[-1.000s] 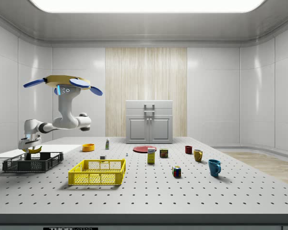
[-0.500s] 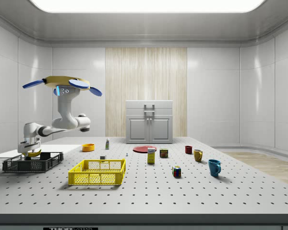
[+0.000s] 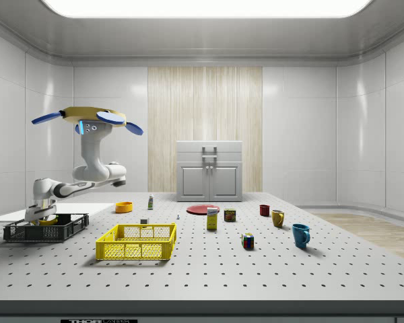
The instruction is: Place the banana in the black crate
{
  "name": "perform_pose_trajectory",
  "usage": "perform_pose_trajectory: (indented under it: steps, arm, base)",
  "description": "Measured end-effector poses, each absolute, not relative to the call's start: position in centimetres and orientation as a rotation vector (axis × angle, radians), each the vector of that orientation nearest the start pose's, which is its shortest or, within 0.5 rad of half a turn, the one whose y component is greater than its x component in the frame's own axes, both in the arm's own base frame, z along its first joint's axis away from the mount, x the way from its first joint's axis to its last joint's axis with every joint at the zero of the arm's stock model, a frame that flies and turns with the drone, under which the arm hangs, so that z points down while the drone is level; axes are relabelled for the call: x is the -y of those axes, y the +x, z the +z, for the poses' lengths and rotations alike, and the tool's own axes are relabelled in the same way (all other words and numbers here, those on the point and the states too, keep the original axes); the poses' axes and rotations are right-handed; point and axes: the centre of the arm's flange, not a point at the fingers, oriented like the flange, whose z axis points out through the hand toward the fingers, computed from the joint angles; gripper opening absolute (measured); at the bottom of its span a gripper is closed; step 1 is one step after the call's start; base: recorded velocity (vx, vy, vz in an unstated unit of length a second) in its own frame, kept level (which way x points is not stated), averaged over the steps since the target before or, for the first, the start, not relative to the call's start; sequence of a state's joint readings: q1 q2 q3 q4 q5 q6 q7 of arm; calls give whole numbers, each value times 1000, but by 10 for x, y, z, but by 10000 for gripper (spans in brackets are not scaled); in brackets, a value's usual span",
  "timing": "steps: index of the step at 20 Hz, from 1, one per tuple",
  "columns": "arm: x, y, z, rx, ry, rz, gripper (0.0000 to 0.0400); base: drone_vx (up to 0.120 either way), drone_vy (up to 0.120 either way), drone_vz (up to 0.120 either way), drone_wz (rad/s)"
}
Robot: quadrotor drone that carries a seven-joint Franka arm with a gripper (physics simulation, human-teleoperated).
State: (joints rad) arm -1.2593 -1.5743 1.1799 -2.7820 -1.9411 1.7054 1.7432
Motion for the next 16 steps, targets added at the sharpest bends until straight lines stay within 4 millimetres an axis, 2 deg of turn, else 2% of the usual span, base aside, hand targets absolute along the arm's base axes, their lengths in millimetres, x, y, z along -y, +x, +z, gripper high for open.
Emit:
perform_pose_trajectory:
  steps: [1, 4, 7, 11, 16]
  arm:
    - [0, 317, 555, -2, -4, 818, 189]
    - [0, 317, 559, -1, -2, 808, 291]
    - [0, 317, 557, 0, -1, 799, 349]
    - [0, 317, 547, 1, 0, 792, 381]
    - [0, 317, 541, 2, 0, 788, 395]
  base:
    - [0, 0, 0, 0]
    - [0, 0, 0, 0]
    - [0, 0, 0, 0]
    - [0, 0, 0, 0]
    - [0, 0, 0, 0]
